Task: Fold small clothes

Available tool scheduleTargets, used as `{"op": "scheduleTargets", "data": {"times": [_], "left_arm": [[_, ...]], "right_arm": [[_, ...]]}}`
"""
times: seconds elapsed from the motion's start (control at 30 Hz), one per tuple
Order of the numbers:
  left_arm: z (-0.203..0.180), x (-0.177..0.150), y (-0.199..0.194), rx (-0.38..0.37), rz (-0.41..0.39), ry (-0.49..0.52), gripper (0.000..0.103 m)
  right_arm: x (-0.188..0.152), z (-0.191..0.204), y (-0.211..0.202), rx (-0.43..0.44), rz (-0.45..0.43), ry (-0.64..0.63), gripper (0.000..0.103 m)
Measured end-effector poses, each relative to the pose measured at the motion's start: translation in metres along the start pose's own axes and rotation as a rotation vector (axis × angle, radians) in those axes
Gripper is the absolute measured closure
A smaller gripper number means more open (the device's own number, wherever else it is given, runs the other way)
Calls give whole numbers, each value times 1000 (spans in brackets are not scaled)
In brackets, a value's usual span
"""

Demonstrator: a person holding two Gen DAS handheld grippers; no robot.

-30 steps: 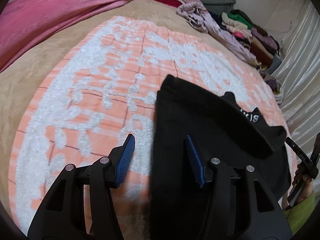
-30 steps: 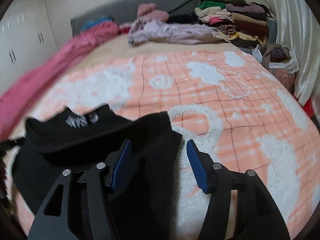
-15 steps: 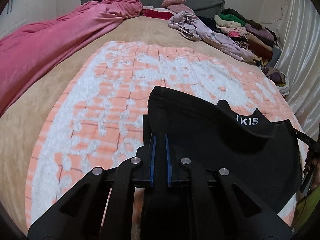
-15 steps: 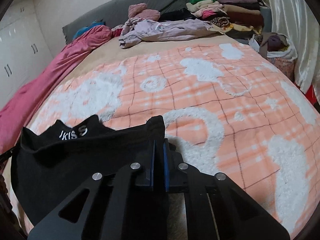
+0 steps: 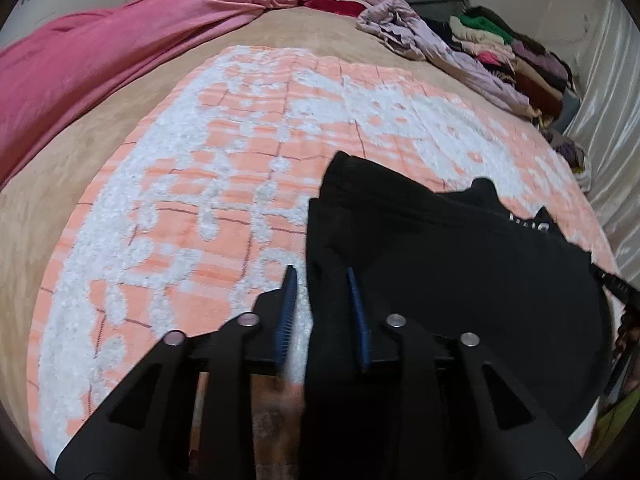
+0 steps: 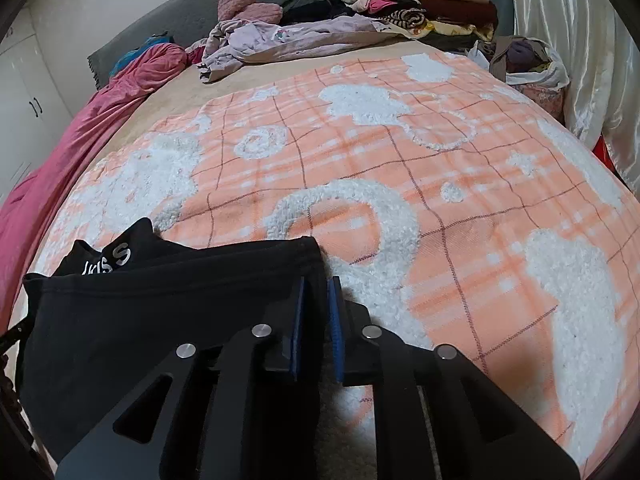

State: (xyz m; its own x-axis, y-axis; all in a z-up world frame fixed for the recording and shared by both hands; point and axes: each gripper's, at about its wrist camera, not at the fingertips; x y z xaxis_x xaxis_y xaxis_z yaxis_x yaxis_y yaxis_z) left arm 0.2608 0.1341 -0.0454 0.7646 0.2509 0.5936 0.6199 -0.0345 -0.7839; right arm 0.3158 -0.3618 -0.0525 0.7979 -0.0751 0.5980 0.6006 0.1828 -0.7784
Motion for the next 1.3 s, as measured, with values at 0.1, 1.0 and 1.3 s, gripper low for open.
{"op": "scheduleTargets", "data": {"times": [0.1, 1.0, 1.3], "left_arm": [[2, 0, -12, -10, -24, -9, 84], [-6, -69, -44, -154, 2, -70, 78], [8, -77, -34, -151, 3, -99, 69]], "right_arm": [[-1, -1, -7, -3, -10, -2, 82], [-102, 7, -92, 209, 10, -55, 90], [-117, -6, -91, 161, -21, -27, 84]]}}
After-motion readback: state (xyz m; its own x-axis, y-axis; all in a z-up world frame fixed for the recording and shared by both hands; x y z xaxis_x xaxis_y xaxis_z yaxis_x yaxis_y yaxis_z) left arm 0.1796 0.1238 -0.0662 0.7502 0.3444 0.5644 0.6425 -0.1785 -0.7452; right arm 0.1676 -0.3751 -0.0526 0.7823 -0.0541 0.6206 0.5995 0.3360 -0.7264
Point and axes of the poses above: each gripper's, at about its wrist camera, not at the fingertips, and y roughly the way its jaws point, z to its left, x to its top, and after that the axes turned 1 degree about x, right-handed
